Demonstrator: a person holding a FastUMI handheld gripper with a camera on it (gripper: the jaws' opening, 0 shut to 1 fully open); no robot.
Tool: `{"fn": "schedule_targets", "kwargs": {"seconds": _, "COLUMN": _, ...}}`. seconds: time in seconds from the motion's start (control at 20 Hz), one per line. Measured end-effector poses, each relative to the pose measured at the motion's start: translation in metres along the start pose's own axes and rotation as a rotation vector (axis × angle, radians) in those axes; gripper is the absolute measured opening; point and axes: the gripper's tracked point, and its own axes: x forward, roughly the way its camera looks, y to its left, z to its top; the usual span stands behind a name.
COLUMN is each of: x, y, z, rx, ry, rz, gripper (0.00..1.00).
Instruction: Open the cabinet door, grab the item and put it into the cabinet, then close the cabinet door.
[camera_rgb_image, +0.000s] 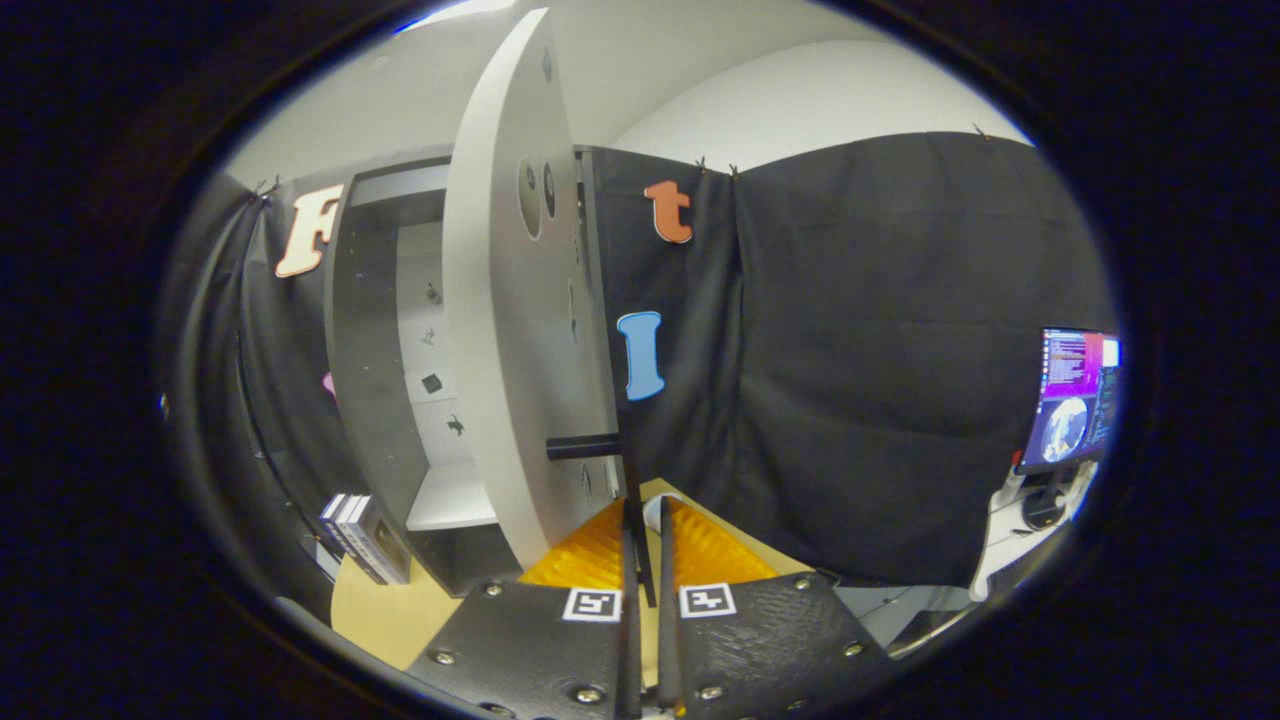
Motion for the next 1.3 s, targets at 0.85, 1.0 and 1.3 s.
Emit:
{"fn": "schedule_targets", "kwargs": {"seconds": 0.85, "x": -0.031, "y": -0.066, "z": -0.031, "rx": -0.078, "ry": 0.096, "rz": -0.085, "gripper": 0.07}}
{"fn": "schedule_targets", "kwargs": {"seconds": 1.0, "x": -0.024, "y": -0.055, "z": -0.041, "rx": -0.085, "ry": 0.116, "rz": -0.044, "gripper": 0.07}}
{"fn": "schedule_targets", "kwargs": {"seconds": 1.3, "x": 0.001, "y": -0.016, "z": -0.077, "rx": -0.143, "ry": 0.195, "rz": 0.104, "gripper": 0.07}}
